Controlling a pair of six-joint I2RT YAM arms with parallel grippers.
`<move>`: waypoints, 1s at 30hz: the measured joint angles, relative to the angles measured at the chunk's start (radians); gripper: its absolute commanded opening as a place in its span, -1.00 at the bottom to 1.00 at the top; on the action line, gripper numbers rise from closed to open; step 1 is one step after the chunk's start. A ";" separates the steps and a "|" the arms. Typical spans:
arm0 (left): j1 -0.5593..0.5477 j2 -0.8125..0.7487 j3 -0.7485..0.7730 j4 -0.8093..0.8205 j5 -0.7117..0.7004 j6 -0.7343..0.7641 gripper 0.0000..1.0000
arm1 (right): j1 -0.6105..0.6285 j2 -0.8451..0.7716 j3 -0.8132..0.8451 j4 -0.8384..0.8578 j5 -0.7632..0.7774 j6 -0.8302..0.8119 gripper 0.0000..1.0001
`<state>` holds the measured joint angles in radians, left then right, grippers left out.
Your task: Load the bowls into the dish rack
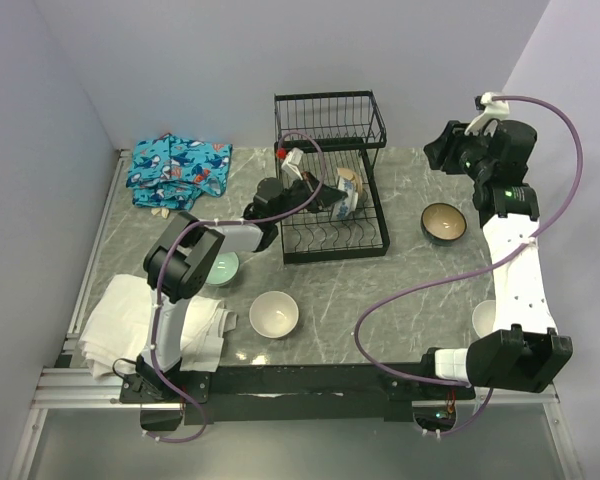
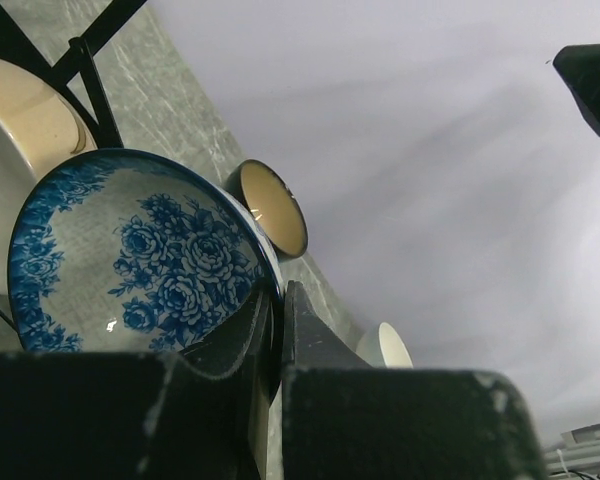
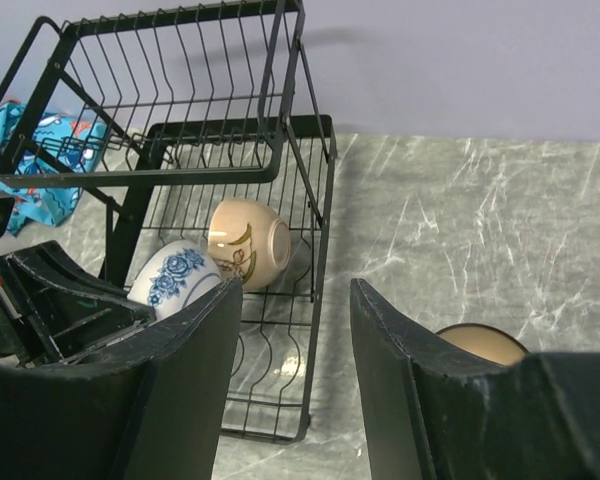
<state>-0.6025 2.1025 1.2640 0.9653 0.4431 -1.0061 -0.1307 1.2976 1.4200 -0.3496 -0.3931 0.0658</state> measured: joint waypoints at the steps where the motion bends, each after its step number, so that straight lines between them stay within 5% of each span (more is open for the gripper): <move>1: -0.001 -0.002 0.000 -0.008 -0.004 0.005 -0.98 | 0.000 0.000 -0.002 0.001 -0.002 0.000 0.08; 18: -0.064 -0.101 -0.027 -0.123 -0.016 0.103 -0.98 | 0.000 -0.006 -0.040 0.054 -0.019 0.030 0.08; 30: -0.106 -0.161 -0.111 -0.211 -0.043 0.438 -0.98 | 0.000 -0.025 -0.056 0.073 -0.024 0.033 0.08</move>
<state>-0.7090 1.9415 1.1534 0.7544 0.3996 -0.5682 -0.1307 1.2728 1.3643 -0.2768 -0.4168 0.0990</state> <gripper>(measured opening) 0.079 0.542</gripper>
